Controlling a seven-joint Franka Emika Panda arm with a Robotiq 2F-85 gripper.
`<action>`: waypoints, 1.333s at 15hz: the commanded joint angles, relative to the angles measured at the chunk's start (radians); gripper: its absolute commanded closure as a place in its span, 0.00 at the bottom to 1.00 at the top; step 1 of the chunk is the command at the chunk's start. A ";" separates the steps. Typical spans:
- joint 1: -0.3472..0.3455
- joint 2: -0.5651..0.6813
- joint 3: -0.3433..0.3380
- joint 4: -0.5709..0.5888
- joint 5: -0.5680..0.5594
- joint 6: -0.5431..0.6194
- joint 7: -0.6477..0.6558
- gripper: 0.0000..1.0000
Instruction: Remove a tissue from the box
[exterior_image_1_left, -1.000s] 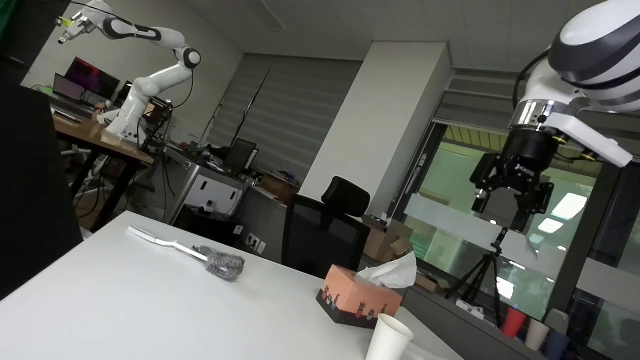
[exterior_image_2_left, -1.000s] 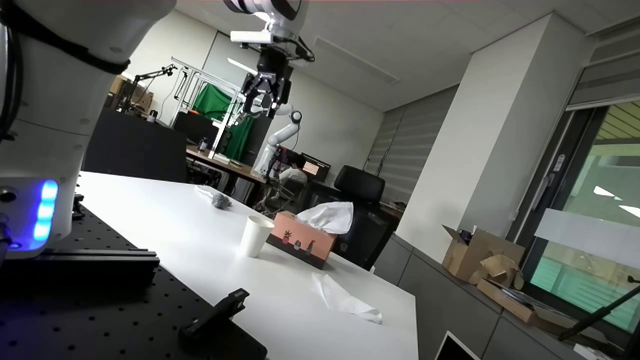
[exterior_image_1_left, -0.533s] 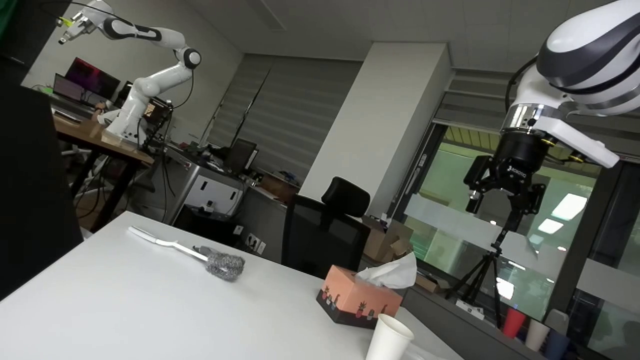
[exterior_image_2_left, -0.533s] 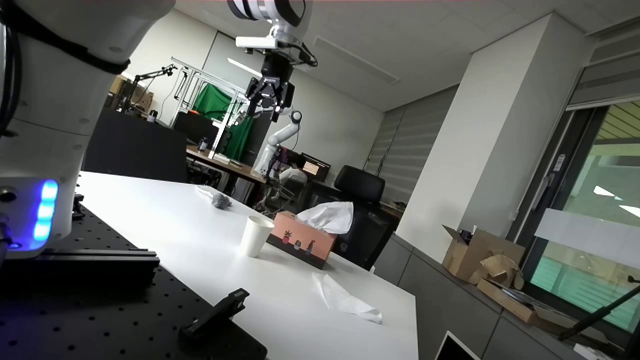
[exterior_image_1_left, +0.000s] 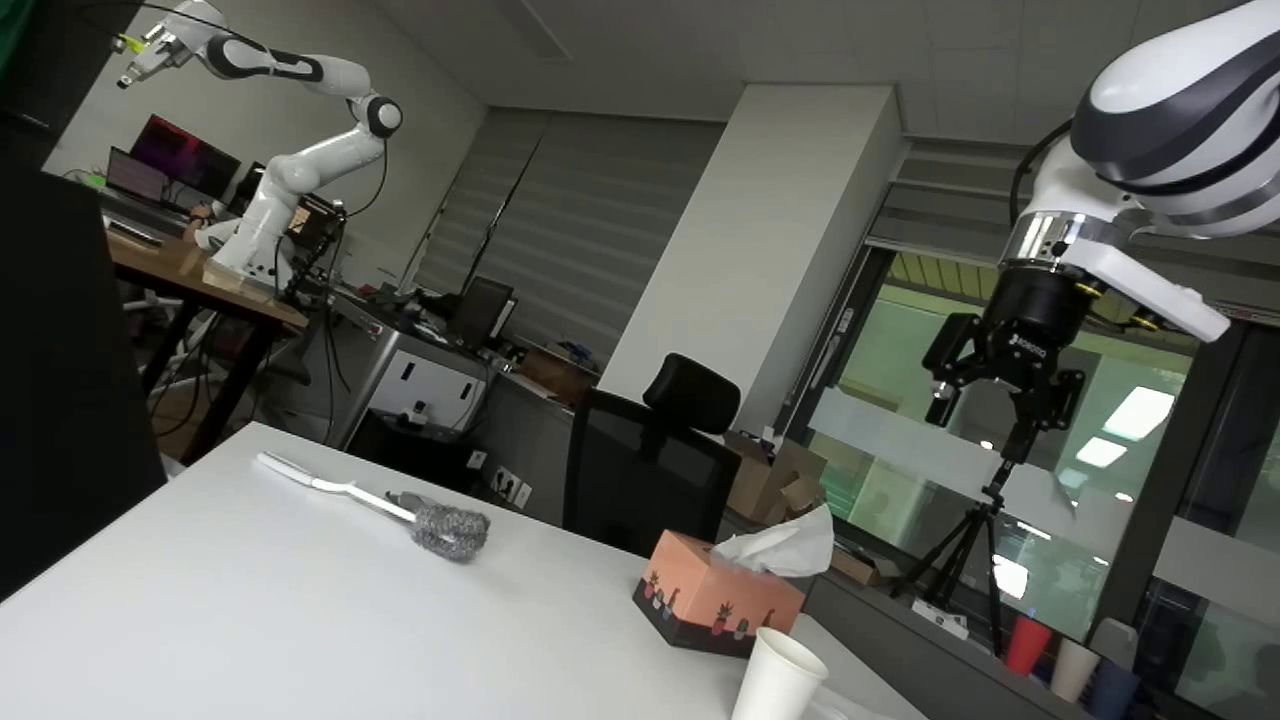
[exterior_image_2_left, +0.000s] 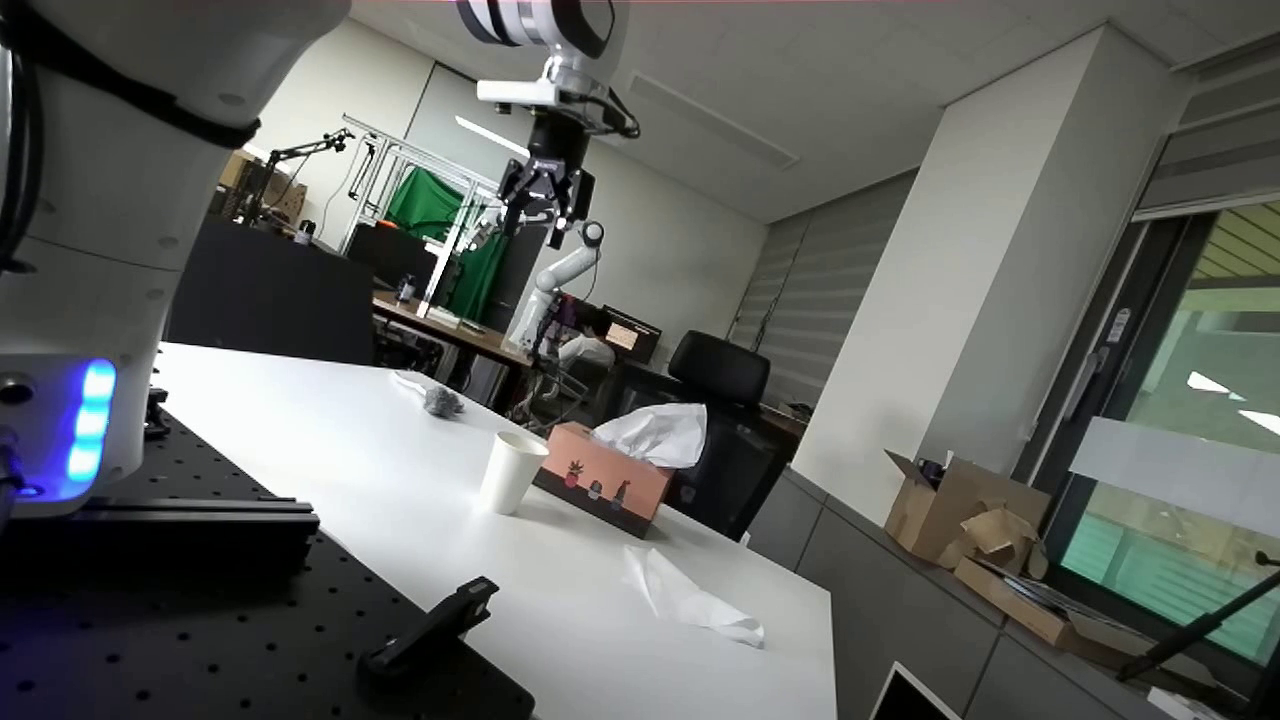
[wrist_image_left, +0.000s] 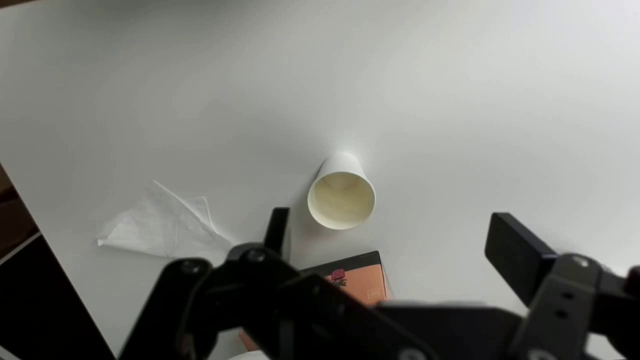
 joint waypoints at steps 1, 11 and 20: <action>-0.009 0.122 -0.039 0.079 -0.030 0.086 0.023 0.00; -0.018 0.561 -0.112 0.440 -0.193 0.372 0.185 0.00; 0.015 0.578 -0.159 0.438 -0.166 0.388 0.130 0.00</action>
